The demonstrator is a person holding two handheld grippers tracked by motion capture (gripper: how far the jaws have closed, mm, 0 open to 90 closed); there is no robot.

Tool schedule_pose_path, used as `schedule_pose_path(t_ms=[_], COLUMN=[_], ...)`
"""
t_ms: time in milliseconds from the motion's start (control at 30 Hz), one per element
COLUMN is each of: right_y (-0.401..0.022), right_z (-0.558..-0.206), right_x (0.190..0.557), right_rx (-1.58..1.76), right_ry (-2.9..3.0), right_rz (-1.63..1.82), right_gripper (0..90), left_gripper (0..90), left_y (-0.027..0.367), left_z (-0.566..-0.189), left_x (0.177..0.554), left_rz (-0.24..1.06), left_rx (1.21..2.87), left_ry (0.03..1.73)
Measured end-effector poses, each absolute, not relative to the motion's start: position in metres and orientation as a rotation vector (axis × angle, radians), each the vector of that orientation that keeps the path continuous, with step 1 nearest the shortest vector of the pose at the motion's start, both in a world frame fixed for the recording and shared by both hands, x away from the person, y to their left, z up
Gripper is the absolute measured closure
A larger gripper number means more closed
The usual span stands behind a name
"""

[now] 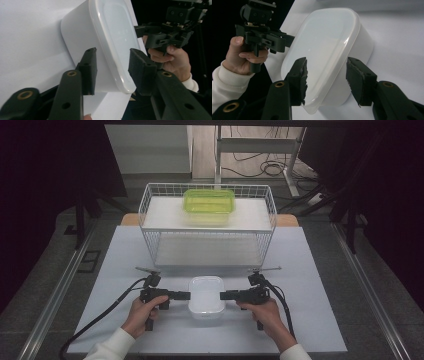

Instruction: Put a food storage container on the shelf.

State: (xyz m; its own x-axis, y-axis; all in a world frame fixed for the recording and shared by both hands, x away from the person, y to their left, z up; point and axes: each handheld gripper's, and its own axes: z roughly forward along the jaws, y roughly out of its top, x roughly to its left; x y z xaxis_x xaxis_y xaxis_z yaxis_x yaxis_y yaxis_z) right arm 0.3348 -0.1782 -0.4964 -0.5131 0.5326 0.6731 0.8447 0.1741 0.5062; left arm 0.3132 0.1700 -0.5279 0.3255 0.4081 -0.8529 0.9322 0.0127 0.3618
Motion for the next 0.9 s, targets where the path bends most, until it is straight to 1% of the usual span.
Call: schedule_pose_path(t_ms=[133, 333, 567, 900], right_y=[-0.178, -0.18, -0.181, -0.186], right_z=[-0.498, -0.502, -0.505, -0.506], right_x=[0.335, 0.337, 0.337, 0.337], right_rx=[-1.312, -1.326, -1.347, -1.352], right_ry=[-2.089, -2.053, -2.009, -1.944], right_rz=[-1.255, -1.246, -1.227, -1.238], right_gripper=[54.5, 59.6, 66.9, 71.8], left_gripper=[66.9, 71.3, 72.6, 76.3], left_y=[0.169, 0.169, 0.169, 0.171], left_z=[-0.53, -0.531, -0.531, -0.529], left_x=[0.314, 0.315, 0.315, 0.312], left_rz=[-0.672, -0.686, -0.694, -0.698], left_rx=[1.567, 1.562, 1.563, 1.538], left_ry=[1.257, 1.256, 1.255, 1.234])
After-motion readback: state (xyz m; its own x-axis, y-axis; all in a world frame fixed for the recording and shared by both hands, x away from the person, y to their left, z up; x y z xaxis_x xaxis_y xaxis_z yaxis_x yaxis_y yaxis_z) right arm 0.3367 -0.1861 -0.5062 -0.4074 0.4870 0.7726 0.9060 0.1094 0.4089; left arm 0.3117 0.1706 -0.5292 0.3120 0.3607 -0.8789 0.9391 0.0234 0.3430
